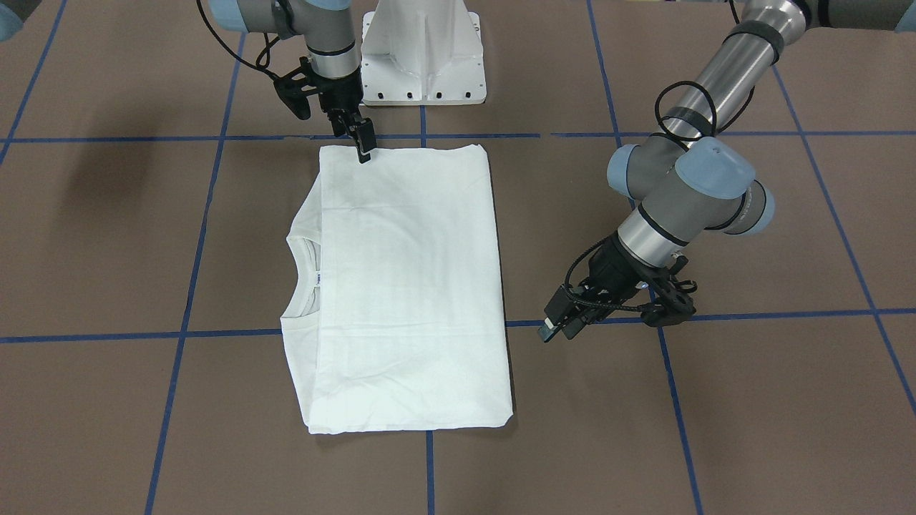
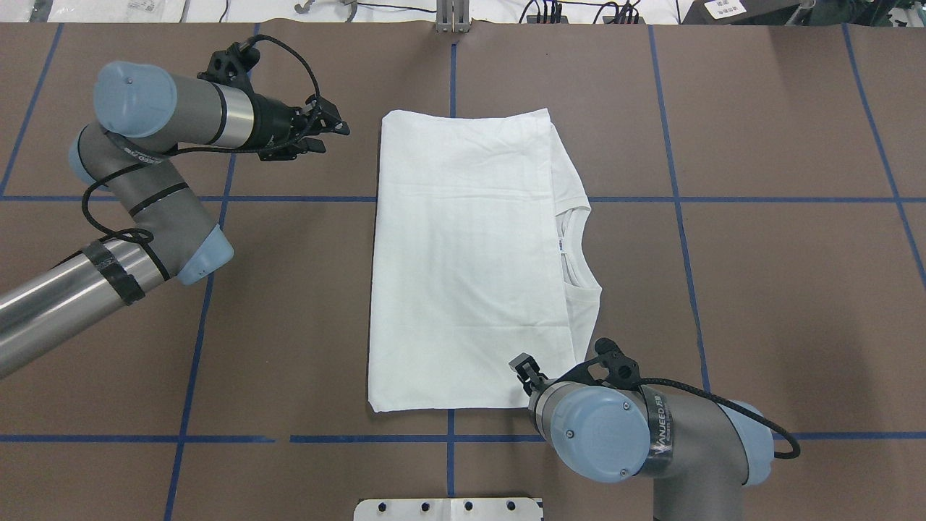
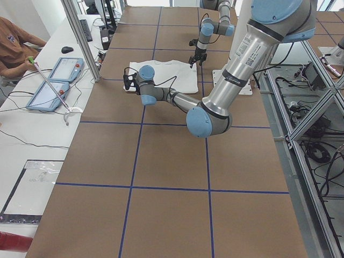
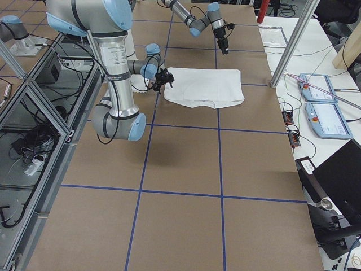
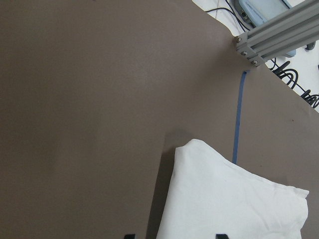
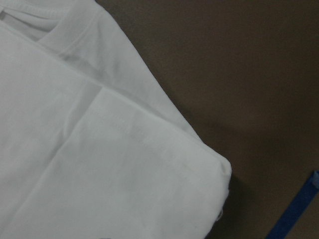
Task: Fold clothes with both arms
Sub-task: 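Move both grippers to the shirt's edge nearest the robot, then grasp the near edge corners with the left and right grippers, then lift the near edge with both grippers and fold it over the far half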
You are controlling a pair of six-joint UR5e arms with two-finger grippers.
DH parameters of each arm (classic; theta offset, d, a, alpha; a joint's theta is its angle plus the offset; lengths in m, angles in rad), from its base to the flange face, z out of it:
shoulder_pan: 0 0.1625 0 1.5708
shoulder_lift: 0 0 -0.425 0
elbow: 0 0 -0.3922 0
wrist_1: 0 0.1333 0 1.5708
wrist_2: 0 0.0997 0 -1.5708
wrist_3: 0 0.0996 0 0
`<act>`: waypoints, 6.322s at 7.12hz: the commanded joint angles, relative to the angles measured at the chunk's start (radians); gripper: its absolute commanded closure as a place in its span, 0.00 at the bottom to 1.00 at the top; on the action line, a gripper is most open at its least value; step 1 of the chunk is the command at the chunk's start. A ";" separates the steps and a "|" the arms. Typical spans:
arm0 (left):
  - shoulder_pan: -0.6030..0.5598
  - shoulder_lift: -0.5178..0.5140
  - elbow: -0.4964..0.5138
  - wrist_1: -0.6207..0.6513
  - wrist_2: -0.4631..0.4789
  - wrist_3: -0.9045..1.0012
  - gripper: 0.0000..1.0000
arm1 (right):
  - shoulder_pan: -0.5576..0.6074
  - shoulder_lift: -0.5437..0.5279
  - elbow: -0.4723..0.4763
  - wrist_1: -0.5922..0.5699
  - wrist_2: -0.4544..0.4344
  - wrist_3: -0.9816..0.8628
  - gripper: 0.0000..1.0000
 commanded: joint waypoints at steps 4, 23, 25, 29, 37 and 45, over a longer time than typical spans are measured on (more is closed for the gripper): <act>0.000 0.003 -0.001 0.001 0.003 0.000 0.38 | -0.003 -0.009 -0.018 -0.010 -0.036 0.038 0.21; 0.607 0.276 -0.574 0.506 0.319 -0.494 0.73 | 0.061 -0.009 0.036 -0.014 -0.027 0.054 1.00; 0.617 0.276 -0.602 0.508 0.317 -0.497 0.73 | 0.061 -0.009 0.036 -0.014 -0.027 0.054 1.00; 0.629 0.277 -0.651 0.532 0.316 -0.518 1.00 | 0.061 -0.010 0.048 -0.014 -0.027 0.054 1.00; 0.442 0.198 -0.909 0.777 0.195 -0.415 1.00 | 0.204 -0.020 0.244 -0.104 0.143 -0.064 1.00; 0.155 -0.006 -0.329 0.532 0.158 -0.189 1.00 | 0.489 0.353 -0.386 0.011 0.296 -0.422 1.00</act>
